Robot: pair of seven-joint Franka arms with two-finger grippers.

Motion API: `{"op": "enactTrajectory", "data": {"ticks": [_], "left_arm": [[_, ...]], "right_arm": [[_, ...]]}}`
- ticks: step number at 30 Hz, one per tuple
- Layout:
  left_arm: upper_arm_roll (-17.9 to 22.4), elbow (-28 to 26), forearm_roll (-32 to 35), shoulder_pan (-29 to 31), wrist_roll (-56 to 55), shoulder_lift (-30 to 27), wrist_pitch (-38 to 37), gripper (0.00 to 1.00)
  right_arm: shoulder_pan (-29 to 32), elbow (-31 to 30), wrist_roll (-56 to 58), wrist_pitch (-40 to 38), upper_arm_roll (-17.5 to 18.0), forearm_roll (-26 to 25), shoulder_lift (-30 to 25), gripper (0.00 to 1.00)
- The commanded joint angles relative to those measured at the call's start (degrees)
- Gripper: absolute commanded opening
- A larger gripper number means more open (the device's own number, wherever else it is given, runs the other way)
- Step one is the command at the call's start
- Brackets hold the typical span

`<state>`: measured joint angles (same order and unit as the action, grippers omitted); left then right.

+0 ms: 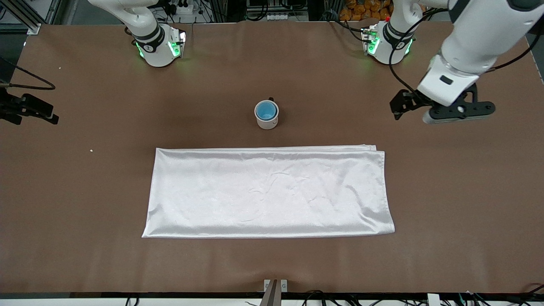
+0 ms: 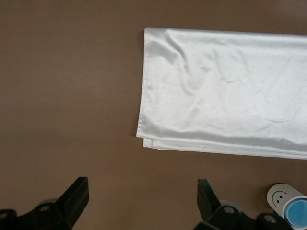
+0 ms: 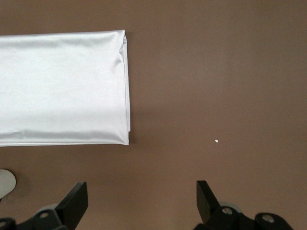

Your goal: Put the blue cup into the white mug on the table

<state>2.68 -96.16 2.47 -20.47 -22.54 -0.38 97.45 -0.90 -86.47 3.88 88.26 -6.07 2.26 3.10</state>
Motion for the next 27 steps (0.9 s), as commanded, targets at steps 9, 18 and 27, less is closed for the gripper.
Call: {"op": "enactTrajectory", "data": {"ticks": [9, 18, 27], "left_arm": [[3.0, 0.4, -4.1, 5.4, 9.0, -0.5, -2.2, 1.0], [2.8, 0.5, -4.2, 6.9, 8.9, 0.2, -1.9, 1.0], [-2.4, 1.9, -4.1, 9.7, 8.0, 0.2, -1.9, 1.0]], "right_arm": [[1.4, 0.4, 0.6, -0.9, 1.4, 0.2, -0.5, 1.0], [1.3, 0.4, 0.7, -0.9, 1.5, -0.1, -0.5, 1.0], [1.3, 0.4, 0.5, -1.0, 3.3, -3.0, -0.4, 1.0]]}}
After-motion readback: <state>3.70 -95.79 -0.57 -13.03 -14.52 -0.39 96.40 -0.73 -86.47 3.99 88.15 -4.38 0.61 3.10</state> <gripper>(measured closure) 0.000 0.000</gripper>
